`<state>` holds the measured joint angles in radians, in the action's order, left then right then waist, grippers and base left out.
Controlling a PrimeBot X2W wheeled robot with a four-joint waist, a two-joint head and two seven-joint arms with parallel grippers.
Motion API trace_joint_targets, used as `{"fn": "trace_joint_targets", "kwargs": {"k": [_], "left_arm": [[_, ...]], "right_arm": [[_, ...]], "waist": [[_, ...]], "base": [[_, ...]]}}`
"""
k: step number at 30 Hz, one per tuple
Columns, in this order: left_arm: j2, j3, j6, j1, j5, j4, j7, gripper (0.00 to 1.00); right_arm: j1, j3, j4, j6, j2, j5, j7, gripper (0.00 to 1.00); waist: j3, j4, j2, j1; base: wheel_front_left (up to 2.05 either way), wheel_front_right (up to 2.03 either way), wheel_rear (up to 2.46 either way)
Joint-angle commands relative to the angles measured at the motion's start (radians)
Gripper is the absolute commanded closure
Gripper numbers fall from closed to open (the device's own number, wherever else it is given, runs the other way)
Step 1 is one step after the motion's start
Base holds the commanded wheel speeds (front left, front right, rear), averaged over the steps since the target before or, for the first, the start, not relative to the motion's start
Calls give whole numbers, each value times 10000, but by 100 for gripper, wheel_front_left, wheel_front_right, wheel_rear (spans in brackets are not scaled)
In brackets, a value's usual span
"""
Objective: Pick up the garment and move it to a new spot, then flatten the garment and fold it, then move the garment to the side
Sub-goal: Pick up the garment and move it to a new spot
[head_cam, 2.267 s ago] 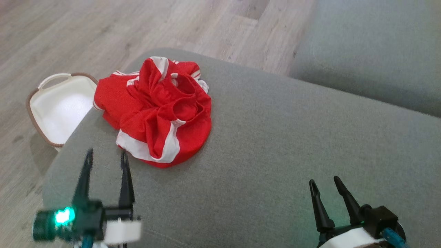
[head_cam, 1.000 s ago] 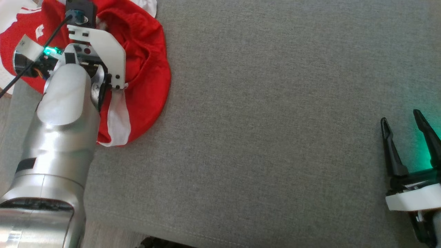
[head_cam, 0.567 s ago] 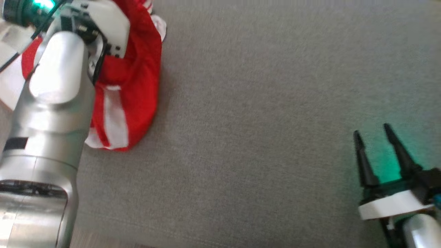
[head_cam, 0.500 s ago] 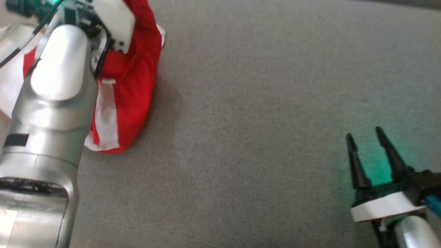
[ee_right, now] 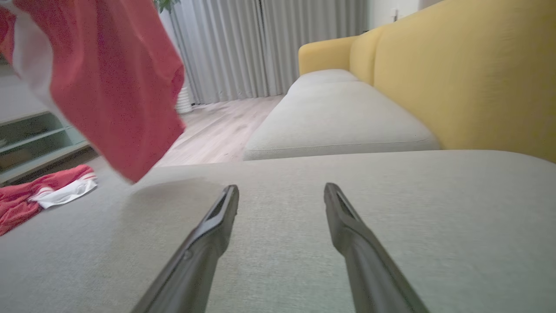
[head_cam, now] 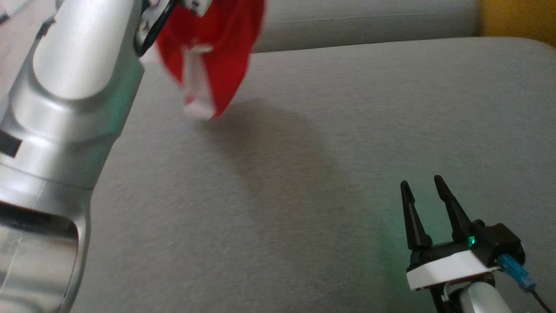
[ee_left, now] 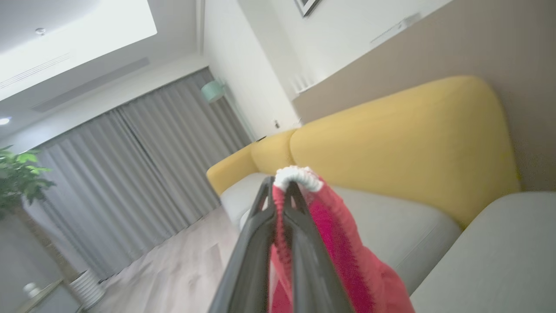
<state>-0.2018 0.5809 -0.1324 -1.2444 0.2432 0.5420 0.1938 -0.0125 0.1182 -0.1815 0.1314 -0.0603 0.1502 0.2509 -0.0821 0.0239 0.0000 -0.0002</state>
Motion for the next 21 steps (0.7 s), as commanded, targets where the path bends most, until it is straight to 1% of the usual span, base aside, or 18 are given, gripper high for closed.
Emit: {"fn": "trace_joint_targets", "kwargs": {"k": [1,5,9,11,13,15,17,19,21], "left_arm": [[-203,-153,20,-842,290,-432,-32,100],[76,103,19,-1097,576,-271,-326,100],[443,412,19,-737,994,243,-655,100],[532,536,19,-498,1066,362,-801,100],[686,893,18,136,1190,463,-1340,100],[790,1432,18,993,1289,517,-1976,100],[815,2181,18,1946,1137,583,-2689,100],[873,2854,18,2965,964,757,-3399,100],[988,3327,40,3900,824,1072,-3946,100]], "right_arm": [[239,233,276,-7,52,96,109,0],[376,282,279,-7,90,277,109,0],[563,443,364,-7,97,637,109,0],[607,440,384,-7,97,704,109,0],[683,434,409,-7,98,835,109,0],[740,421,409,-7,98,963,109,0],[756,362,396,-7,99,1061,109,0],[748,307,385,-7,99,1099,109,0],[726,246,357,-7,99,1081,109,0]], "waist": [[471,-1632,0,2],[311,-2546,0,2],[-88,-3163,0,2],[-195,-3238,0,2],[-445,-3362,0,2],[-687,-3413,0,2],[-869,-3358,0,2],[-984,-3242,0,2],[-1023,-3082,0,2]], "base": [[0,0,0],[0,0,0],[0,0,0],[0,0,0],[0,0,0],[0,0,0],[0,0,0],[0,0,0],[0,0,0]]}}
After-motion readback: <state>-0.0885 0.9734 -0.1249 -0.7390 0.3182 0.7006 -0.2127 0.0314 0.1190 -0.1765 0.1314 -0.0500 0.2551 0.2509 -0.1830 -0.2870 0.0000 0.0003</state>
